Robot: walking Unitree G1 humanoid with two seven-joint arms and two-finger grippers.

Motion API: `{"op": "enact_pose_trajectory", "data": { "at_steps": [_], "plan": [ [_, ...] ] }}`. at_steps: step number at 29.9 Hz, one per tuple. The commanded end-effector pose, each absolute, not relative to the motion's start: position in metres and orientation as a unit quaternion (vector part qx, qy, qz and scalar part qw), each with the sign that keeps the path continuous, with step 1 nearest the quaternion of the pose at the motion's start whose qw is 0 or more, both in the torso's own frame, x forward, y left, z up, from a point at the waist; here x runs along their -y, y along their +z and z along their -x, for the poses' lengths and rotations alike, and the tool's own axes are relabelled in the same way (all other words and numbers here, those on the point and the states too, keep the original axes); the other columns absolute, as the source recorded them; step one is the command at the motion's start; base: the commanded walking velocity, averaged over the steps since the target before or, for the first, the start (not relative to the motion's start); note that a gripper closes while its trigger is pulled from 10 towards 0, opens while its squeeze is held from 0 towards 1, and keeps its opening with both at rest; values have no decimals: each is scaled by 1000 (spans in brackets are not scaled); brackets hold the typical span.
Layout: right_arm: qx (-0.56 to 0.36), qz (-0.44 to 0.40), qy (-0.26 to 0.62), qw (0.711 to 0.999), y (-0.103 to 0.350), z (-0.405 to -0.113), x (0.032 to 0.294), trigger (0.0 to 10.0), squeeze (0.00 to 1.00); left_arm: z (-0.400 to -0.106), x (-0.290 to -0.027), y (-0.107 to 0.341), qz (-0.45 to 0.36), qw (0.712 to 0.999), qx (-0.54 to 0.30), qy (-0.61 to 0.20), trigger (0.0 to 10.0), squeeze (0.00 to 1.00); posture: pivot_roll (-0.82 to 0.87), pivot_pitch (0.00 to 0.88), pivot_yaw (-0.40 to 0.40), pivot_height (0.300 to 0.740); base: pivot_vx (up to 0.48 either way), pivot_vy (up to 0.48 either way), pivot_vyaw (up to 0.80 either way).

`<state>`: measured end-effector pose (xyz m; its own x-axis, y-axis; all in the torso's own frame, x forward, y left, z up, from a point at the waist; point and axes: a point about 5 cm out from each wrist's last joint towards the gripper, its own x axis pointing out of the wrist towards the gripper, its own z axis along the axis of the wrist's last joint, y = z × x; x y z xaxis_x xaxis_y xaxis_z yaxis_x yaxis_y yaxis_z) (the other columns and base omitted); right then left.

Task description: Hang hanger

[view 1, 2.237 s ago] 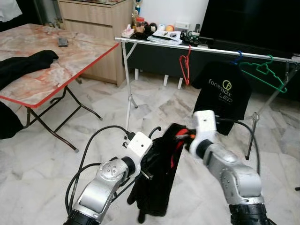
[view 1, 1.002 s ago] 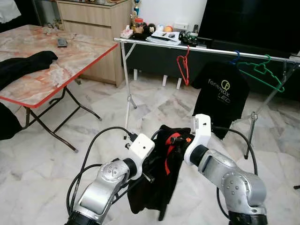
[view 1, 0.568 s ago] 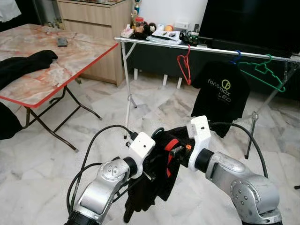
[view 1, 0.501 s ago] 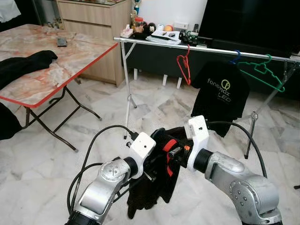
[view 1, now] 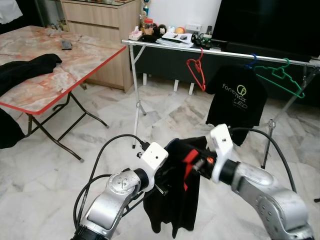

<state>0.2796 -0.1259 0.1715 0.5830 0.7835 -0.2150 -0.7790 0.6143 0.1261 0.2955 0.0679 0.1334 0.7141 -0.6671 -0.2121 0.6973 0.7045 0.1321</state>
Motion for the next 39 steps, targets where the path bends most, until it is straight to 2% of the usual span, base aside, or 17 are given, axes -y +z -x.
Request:
{"op": "enact_pose_trajectory", "data": {
  "at_steps": [1,6,16,23,26,31,34,36,39],
  "plan": [
    [-118,12,453,884,172,-278,125,10000,0,-295,-66,136,-96,920,-68,-375,10000,0,96,63,-76,740,0,0,0],
    [-126,29,420,898,164,-289,136,10000,0,-293,-65,136,-97,915,-64,-386,10000,0,95,63,-76,740,0,0,0],
    [-48,21,370,928,187,-318,139,10000,0,-288,-63,138,-96,905,-58,-410,10000,0,96,62,-74,740,0,0,0],
    [-23,49,492,869,197,-302,116,10000,0,-287,-62,138,-95,903,-58,-414,10000,0,97,60,-74,740,0,0,0],
    [-22,51,497,866,196,-301,116,10000,0,-287,-62,137,-95,903,-58,-415,10000,0,97,60,-74,740,0,0,0],
    [2,49,552,833,200,-288,110,10000,0,-287,-63,137,-94,902,-60,-418,10000,0,97,60,-74,740,0,0,0],
    [0,54,556,829,197,-287,110,10000,0,-286,-62,137,-94,901,-59,-419,10000,0,97,63,-71,740,0,0,0],
    [-19,63,533,843,190,-292,115,10000,0,-286,-62,137,-93,900,-59,-421,10000,0,97,63,-71,740,0,0,0],
    [-27,66,528,846,187,-294,117,10000,0,-286,-62,137,-93,900,-59,-421,10000,0,97,63,-71,740,0,0,0]
  ]
}}
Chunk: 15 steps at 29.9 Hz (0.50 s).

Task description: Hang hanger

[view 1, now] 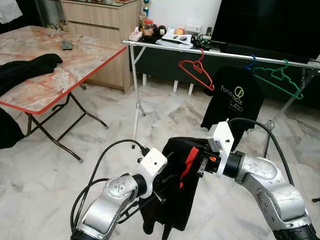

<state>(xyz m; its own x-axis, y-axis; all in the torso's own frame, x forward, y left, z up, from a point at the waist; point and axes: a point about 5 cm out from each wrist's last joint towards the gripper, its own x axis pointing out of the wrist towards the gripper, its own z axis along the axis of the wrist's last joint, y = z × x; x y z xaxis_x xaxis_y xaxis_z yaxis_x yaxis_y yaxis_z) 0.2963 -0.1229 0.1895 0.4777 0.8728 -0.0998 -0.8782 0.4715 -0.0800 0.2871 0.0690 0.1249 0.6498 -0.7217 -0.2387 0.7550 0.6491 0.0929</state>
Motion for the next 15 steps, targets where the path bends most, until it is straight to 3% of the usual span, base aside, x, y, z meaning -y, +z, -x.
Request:
{"op": "enact_pose_trajectory", "data": {
  "at_steps": [1,8,9,10,15],
  "plan": [
    [-32,69,527,846,185,-294,118,10000,0,-286,-62,137,-93,900,-58,-421,10000,0,98,65,-71,740,0,0,0],
    [-49,80,523,847,177,-294,123,10000,0,-286,-62,138,-94,901,-55,-420,10000,0,98,66,-71,740,0,0,0],
    [-53,81,521,848,176,-295,124,10000,722,-286,-62,138,-94,901,-55,-419,10000,0,98,65,-72,740,0,0,0],
    [-56,81,518,849,174,-295,125,10000,1000,-286,-62,139,-93,902,-54,-419,10000,0,98,65,-72,740,0,0,0],
    [-61,83,505,857,173,-297,129,10000,1000,-287,-63,139,-93,903,-52,-416,10000,0,99,65,-72,740,0,0,0]
  ]
}}
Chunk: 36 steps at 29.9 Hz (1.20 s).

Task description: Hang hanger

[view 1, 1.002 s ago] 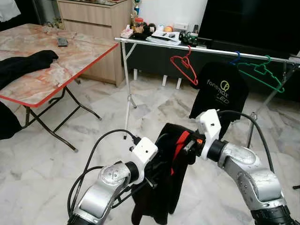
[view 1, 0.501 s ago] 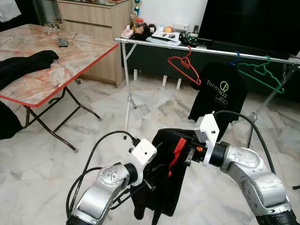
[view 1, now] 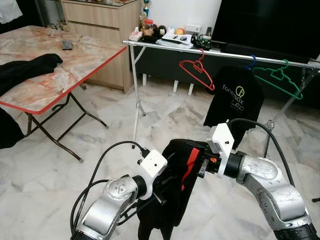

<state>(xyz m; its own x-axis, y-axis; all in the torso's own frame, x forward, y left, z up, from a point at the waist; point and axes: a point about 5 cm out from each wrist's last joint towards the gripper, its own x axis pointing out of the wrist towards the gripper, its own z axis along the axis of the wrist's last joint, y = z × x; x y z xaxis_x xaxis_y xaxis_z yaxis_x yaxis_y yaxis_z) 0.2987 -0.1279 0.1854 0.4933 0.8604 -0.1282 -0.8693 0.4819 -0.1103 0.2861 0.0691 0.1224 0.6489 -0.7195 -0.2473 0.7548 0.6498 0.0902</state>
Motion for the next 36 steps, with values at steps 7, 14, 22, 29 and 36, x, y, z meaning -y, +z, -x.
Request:
{"op": "enact_pose_trajectory", "data": {
  "at_steps": [7,14,22,29,36],
  "plan": [
    [-58,82,489,867,173,-302,131,10000,1000,-288,-63,139,-92,904,-51,-414,10000,0,99,66,-72,740,0,0,0],
    [-60,81,484,869,173,-302,133,10000,1000,-287,-64,139,-92,904,-51,-414,10000,0,99,68,-72,740,0,0,0],
    [-87,128,482,863,167,-300,148,10000,1000,-288,-65,139,-92,905,-51,-412,10000,0,96,68,-71,740,0,0,0],
    [-133,192,468,852,157,-300,175,10000,1000,-288,-65,139,-93,905,-51,-412,10000,0,94,70,-72,740,0,0,0],
    [-131,172,492,843,155,-296,172,10000,1000,-288,-65,139,-93,904,-51,-414,10000,0,93,70,-71,740,0,0,0]
  ]
}}
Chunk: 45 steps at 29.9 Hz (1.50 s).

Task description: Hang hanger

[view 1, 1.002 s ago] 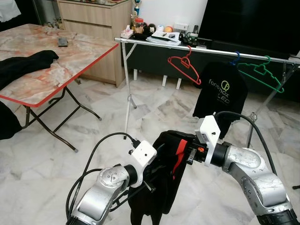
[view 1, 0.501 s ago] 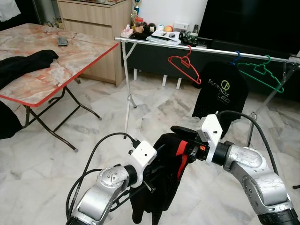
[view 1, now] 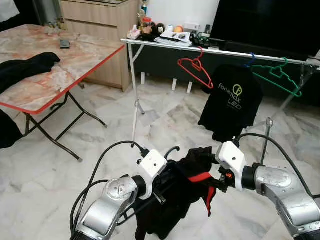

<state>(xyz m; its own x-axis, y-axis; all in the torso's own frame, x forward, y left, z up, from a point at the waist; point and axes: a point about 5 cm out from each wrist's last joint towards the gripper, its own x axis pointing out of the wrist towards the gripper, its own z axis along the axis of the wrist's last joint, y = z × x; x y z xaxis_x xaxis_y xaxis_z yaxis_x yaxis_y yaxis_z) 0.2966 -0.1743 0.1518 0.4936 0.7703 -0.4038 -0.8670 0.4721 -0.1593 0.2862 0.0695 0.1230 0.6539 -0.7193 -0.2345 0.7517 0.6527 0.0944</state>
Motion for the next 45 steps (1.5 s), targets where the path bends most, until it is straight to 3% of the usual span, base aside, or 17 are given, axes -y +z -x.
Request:
{"op": "enact_pose_trajectory", "data": {
  "at_steps": [1,4,5,6,36,37,38,40,45],
  "plan": [
    [-129,168,494,843,155,-296,172,10000,1000,-288,-65,139,-93,904,-51,-414,10000,0,93,70,-71,740,0,0,0],
    [-120,154,495,847,155,-297,171,10000,1000,-288,-67,139,-94,904,-51,-413,10000,0,94,70,-70,740,0,0,0],
    [-115,155,491,849,156,-299,171,10000,847,-288,-67,139,-95,905,-51,-412,10000,0,94,70,-70,740,0,0,0],
    [-107,150,481,857,158,-302,171,10000,345,-288,-67,139,-95,905,-51,-412,10000,0,94,70,-70,740,0,0,0],
    [-105,148,478,859,158,-303,172,10000,345,-288,-67,139,-95,905,-51,-412,10000,0,94,70,-70,740,0,0,0],
    [-103,145,476,861,159,-304,172,10000,129,-288,-67,139,-95,905,-51,-412,10000,0,94,70,-70,740,0,0,0],
    [-59,118,475,870,175,-307,168,10000,0,-288,-66,138,-94,904,-51,-413,10000,0,88,71,-76,740,0,0,0],
    [4,77,471,879,197,-311,163,10000,0,-288,-66,137,-93,904,-52,-414,10000,0,89,71,-73,740,0,0,0],
    [-4,80,465,882,193,-313,165,10000,0,-289,-67,138,-95,904,-52,-413,10000,0,90,71,-73,740,0,0,0]
  ]
}}
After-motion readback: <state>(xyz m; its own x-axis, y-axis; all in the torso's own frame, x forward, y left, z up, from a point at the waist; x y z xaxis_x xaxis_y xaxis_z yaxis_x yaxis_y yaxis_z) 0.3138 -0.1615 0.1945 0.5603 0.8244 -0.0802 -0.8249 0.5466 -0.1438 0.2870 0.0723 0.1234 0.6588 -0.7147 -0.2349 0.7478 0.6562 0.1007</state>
